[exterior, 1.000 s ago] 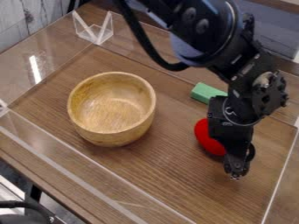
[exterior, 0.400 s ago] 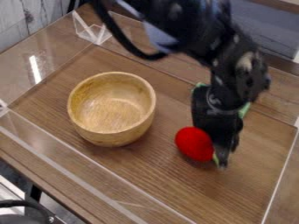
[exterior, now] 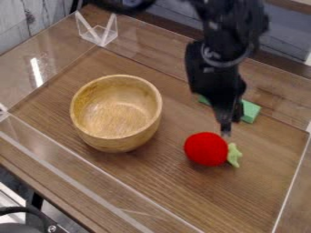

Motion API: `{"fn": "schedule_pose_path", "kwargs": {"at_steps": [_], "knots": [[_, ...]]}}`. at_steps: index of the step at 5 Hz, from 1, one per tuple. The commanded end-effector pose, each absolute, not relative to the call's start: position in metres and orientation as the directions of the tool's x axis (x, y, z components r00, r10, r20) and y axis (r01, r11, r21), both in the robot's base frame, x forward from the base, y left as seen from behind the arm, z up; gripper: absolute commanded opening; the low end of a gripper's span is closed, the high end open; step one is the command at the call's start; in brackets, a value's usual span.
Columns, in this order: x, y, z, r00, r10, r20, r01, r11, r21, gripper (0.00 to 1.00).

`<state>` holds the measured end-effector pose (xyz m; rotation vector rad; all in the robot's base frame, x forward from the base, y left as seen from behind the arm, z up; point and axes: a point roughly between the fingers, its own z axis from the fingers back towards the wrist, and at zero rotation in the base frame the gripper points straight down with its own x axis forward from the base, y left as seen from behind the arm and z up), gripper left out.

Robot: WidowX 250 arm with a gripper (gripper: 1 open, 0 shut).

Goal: Move the red object to the left

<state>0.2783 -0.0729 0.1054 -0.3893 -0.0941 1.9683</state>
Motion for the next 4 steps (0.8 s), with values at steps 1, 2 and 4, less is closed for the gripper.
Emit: {"fn": "schedule_pose_path", "kwargs": {"at_steps": [1,2,4], "knots": [[0.287,-0.088,0.104,-0.344,0.906,-0.248,-0.859,-0.410,-0.306,1.00],[0.285,-0.088,0.089,-0.263,0.937,-0.231,-0.887,-0.329,-0.323,1.00],[0.282,-0.076,0.062,-0.219,0.957,-0.191,-0.898,-0.274,-0.343,1.00]]}}
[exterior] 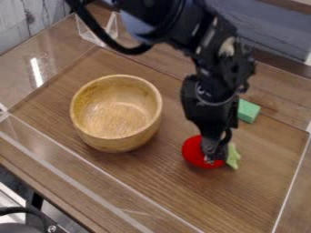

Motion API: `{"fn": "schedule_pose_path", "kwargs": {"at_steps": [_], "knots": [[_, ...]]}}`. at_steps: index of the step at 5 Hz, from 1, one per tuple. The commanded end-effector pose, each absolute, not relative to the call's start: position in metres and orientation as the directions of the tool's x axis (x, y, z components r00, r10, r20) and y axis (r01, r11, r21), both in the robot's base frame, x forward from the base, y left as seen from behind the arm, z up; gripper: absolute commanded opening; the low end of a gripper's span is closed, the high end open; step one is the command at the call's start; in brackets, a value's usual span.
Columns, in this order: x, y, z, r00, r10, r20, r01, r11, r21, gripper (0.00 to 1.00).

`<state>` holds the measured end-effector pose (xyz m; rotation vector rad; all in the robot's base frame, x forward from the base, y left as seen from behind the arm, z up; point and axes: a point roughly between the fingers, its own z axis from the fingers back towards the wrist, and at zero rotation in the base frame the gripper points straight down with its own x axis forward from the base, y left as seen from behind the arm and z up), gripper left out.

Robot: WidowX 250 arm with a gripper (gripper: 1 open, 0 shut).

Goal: Move the red object to the left

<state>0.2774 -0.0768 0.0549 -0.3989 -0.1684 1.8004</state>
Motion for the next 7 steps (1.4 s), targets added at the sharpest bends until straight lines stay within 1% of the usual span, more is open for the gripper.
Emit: {"fn": "schedule_pose_path", "kwargs": {"at_steps": [1,2,3,4,5,6,7], "knots": [[0.281,-0.066,0.049,-0.254,0.951,-0.175,-0.889,-0.301,-0.346,1.00],[0.274,-0.055,0.071,-0.300,0.935,-0.188,-0.876,-0.348,-0.335,0.00],[0.272,-0.038,0.100,-0.344,0.915,-0.210,-0.861,-0.397,-0.318,0.00],[0.273,-0.007,0.123,-0.311,0.924,-0.223,-0.871,-0.371,-0.322,0.00],[0.281,0.022,0.139,-0.364,0.902,-0.234,-0.841,-0.426,-0.333,0.00],[0.287,0.017,0.140,-0.468,0.852,-0.235,-0.781,-0.523,-0.341,0.00],[0.289,0.006,0.139,-0.545,0.805,-0.234,-0.728,-0.593,-0.345,0.00]]}}
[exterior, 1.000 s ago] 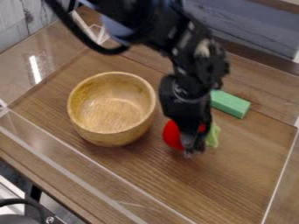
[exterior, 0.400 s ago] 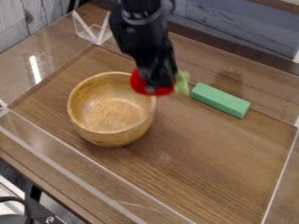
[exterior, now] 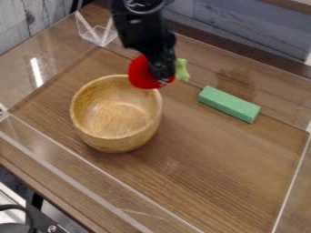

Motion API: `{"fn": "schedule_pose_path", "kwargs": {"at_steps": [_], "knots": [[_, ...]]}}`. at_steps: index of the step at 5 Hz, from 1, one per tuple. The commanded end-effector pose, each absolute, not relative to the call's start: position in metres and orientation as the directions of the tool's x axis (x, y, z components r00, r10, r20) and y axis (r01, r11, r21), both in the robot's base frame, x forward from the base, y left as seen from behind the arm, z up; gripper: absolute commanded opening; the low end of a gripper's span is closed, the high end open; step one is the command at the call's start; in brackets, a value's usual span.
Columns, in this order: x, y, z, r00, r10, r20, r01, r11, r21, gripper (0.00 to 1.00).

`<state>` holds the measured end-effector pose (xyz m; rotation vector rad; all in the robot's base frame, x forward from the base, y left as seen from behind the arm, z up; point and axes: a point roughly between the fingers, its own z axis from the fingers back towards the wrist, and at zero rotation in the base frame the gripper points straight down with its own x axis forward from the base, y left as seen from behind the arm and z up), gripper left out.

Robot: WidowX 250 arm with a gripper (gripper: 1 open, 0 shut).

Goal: Move the red object to the left

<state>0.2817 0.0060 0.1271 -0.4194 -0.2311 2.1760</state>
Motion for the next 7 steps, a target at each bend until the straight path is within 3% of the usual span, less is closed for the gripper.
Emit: {"fn": "schedule_pose_path", "kwargs": {"at_steps": [1,2,4,6,7], "knots": [[0.304,-0.009,0.140,-0.546,0.803,-0.237,-0.725,-0.595,-0.347,0.00],[0.320,-0.027,0.140,-0.543,0.805,-0.239,-0.726,-0.593,-0.348,0.00],[0.322,-0.100,0.151,-0.506,0.829,-0.239,-0.755,-0.560,-0.341,0.00],[0.331,-0.059,0.171,-0.560,0.778,-0.285,-0.692,-0.629,-0.355,0.00],[0.321,-0.008,0.177,-0.677,0.677,-0.289,-0.575,-0.732,-0.367,0.00]]}}
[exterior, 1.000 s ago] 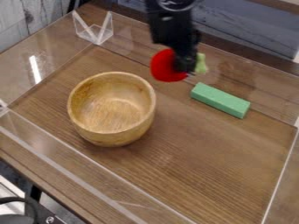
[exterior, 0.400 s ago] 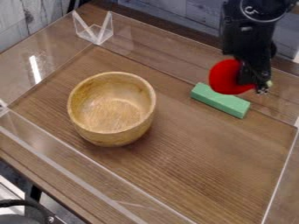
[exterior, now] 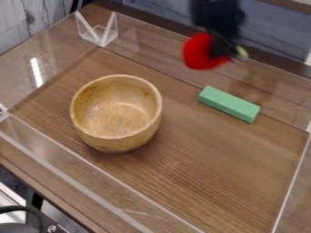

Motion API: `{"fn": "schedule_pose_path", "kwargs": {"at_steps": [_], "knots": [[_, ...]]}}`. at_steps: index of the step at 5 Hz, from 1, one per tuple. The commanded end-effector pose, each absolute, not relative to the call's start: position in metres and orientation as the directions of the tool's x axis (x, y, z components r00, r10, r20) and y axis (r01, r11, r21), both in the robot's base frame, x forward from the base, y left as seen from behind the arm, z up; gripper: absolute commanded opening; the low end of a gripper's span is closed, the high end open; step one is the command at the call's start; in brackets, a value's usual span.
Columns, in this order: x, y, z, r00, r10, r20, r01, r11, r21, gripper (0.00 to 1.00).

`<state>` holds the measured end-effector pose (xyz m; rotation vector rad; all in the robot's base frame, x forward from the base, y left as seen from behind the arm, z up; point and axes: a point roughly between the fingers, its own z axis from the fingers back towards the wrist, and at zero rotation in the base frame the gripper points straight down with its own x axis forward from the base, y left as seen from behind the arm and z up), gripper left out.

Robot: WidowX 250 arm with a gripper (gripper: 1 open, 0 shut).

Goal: Move the red object to the left

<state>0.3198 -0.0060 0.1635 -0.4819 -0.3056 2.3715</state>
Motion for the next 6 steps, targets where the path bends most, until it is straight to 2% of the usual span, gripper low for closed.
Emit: {"fn": "schedule_pose_path", "kwargs": {"at_steps": [1,2,4,5,6], "knots": [[0.303,0.042,0.174,-0.776,0.567,-0.278,-0.460,-0.809,-0.365,0.00],[0.290,0.084,0.177,-0.844,0.463,-0.270,-0.357,-0.861,-0.362,0.00],[0.277,0.152,0.159,-0.893,0.371,-0.252,-0.275,-0.897,-0.347,0.00],[0.277,0.175,0.143,-0.899,0.366,-0.241,-0.276,-0.900,-0.338,0.00],[0.272,0.185,0.115,-0.906,0.357,-0.228,-0.276,-0.906,-0.321,0.00]]}}
